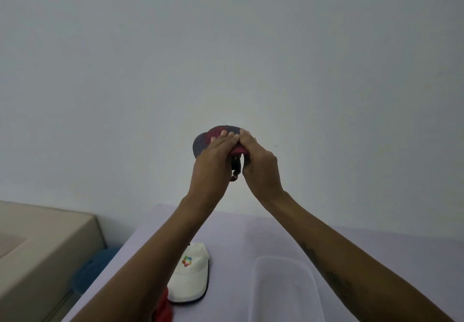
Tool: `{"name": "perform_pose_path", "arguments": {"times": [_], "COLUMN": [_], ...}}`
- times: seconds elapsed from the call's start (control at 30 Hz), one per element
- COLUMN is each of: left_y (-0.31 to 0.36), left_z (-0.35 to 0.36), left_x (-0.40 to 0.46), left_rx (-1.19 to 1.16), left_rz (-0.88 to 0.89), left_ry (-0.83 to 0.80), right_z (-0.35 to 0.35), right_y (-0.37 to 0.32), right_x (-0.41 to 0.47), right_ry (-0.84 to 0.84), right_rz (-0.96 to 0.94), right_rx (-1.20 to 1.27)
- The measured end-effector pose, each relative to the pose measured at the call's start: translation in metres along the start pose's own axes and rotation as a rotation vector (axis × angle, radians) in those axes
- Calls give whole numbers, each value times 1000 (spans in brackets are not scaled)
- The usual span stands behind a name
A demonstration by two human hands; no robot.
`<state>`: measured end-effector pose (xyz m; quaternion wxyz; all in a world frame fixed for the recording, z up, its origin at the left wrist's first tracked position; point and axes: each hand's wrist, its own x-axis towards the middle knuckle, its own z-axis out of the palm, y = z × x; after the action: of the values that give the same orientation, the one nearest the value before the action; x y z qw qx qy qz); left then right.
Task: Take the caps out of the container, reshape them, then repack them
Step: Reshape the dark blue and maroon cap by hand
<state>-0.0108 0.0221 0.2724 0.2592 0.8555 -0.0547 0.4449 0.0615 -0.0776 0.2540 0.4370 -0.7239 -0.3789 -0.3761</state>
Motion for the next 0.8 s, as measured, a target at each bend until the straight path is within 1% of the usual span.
{"name": "perform_pose_path", "arguments": {"times": [0.1, 0.17, 0.23, 0.33, 0.47, 0.53, 0.6, 0.7, 0.73, 0.8], "left_y": [1, 5, 10, 7, -5, -5, 1, 13, 16, 19], "left_z": [7, 12, 13, 7, -6, -9, -11, -6, -3, 2], "left_x": [-2, -5, -4, -2, -3, -5, -8, -11, -12, -16], "left_rx": [36, 27, 20, 29, 76, 73, 79, 147, 154, 144], "left_rz": [112, 116, 132, 171, 266, 307, 288, 245, 254, 276], "left_ry": [146, 234, 266, 235, 220, 198, 155, 74, 68, 118], "right_z": [4, 7, 9, 5, -7, -11, -12, -12, -11, -9], "right_y": [-6, -12, -16, -14, -1, 4, 4, -1, -4, -9], "right_x": [2, 3, 3, 5, 11, 11, 6, -5, -8, -11], "right_ry": [70, 118, 162, 130, 55, 42, 38, 54, 59, 106], "right_rz": [30, 58, 75, 55, 6, 0, 5, 0, 4, 9], "right_rx": [72, 124, 153, 158, 4, -35, -13, 44, 76, 96]}}
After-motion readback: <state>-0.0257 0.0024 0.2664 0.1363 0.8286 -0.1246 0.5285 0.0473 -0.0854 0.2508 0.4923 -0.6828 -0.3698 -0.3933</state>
